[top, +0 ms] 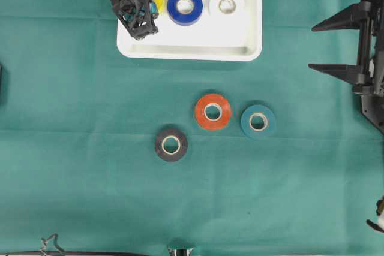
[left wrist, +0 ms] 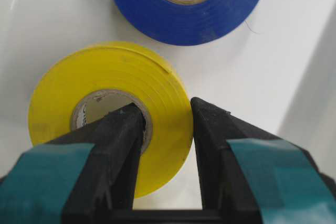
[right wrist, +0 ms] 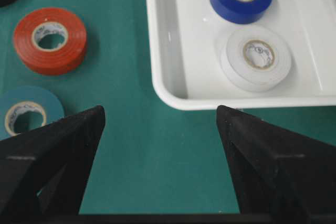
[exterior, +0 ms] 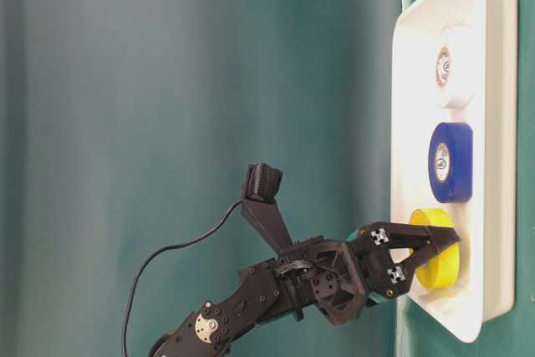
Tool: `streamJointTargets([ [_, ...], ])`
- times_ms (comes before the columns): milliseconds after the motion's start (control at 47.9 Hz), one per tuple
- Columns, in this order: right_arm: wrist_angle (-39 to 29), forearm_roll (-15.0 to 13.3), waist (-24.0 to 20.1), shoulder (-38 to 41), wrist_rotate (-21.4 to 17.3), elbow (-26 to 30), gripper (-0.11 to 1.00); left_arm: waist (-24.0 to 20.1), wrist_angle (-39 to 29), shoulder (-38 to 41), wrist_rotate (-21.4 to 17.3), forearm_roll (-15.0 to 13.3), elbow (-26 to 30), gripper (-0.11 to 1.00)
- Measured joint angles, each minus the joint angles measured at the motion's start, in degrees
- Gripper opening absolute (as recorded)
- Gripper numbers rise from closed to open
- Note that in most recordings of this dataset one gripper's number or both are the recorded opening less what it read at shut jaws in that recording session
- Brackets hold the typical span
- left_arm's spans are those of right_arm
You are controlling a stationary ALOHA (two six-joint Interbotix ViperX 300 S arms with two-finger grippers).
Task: Pick up the tape from a random location and place it into the white case.
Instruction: 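Carry the yellow tape over the tray and lower it left of blue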
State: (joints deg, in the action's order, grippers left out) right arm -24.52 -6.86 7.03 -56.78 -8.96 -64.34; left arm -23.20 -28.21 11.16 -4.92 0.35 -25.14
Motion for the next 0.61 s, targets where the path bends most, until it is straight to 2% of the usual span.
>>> streamJointTargets([
  [42,0.0,0.0,-0.1,0.0,0.0,0.0,0.82,0.2,-0.1,0.0,-0.6,0.1,-0.1,0.25],
  [84,0.0,0.0,-0.1,0.0,0.0,-0.1,0.82,0.4,0.0,0.0,-1.0,0.0,-0.1,0.31],
  [230,0.0,0.0,-0.1,0.1,0.0,0.0,0.82,0.6,0.2,0.1,-1.1,-0.1,-0.1,0.75],
  [313,0.0,0.0,-0.1,0.2,0.0,0.0,0.82,0.6,0.4,0.0,-1.1,-0.1,0.0,0.94],
  [355,0.0,0.0,-0.1,0.2,0.0,-0.1,0.82,0.6,0.4,0.0,-1.1,0.0,-0.1,0.97],
  [606,0.0,0.0,-0.1,0.2,0.0,-0.1,0.82,0.6,0.4,0.0,-1.1,-0.1,0.7,0.93],
])
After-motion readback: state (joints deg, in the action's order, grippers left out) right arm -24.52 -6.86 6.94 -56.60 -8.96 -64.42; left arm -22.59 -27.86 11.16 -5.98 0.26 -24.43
